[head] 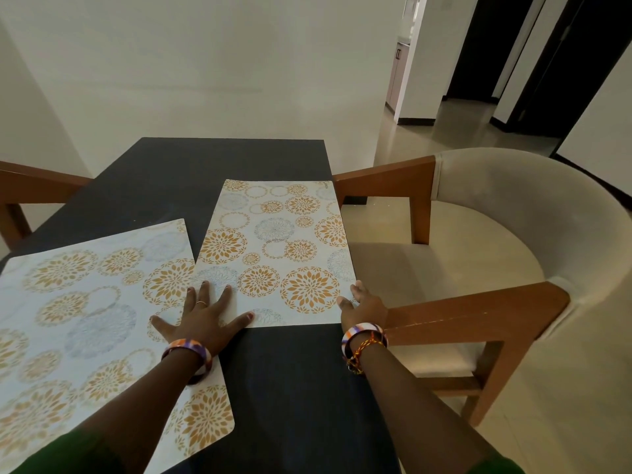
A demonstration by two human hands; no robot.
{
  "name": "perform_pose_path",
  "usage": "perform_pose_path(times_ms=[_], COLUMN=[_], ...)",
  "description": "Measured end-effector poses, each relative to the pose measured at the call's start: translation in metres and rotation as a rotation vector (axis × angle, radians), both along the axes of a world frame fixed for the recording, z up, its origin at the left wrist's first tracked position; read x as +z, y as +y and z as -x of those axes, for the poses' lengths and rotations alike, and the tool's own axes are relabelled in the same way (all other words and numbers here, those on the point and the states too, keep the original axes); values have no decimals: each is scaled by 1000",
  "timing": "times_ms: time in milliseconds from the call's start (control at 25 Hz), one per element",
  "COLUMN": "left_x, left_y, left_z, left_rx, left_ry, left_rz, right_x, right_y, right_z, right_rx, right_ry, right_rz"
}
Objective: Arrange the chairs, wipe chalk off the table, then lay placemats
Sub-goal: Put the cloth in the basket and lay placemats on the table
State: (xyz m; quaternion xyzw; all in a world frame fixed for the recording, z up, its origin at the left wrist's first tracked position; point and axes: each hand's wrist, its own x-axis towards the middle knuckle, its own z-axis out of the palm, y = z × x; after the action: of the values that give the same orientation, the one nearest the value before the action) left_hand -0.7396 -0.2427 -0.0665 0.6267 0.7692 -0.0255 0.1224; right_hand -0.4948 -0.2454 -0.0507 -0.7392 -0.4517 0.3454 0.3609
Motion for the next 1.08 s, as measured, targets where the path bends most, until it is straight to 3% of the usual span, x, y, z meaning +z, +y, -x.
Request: perform_pose_path(times_ms=[200, 360, 520, 600, 760, 920, 1080], left_x=[3, 14, 25, 26, 17, 15, 16], left_y=[-3, -18, -52, -74, -121, -144, -141], left_z=[0, 0, 14, 25, 66, 135, 213], left_rx=[-1, 160, 258, 318, 457, 476, 407], left_ry=[-41, -203, -156, -164, -178, -194, -179], left_rz=[-24, -145, -123, -78, 15, 74, 92], right_x=[-3, -2, -1, -3, -10, -9, 11], right_y=[1, -1, -8, -16, -49, -82, -90], right_z=[1, 3, 4, 17, 84, 179, 272], right_rx=[-6, 0, 16, 172, 772, 1202, 1338], right_ry=[-6, -7, -119, -243, -507, -558, -677], right_rz=[-15, -29, -143, -340, -597, -613, -274])
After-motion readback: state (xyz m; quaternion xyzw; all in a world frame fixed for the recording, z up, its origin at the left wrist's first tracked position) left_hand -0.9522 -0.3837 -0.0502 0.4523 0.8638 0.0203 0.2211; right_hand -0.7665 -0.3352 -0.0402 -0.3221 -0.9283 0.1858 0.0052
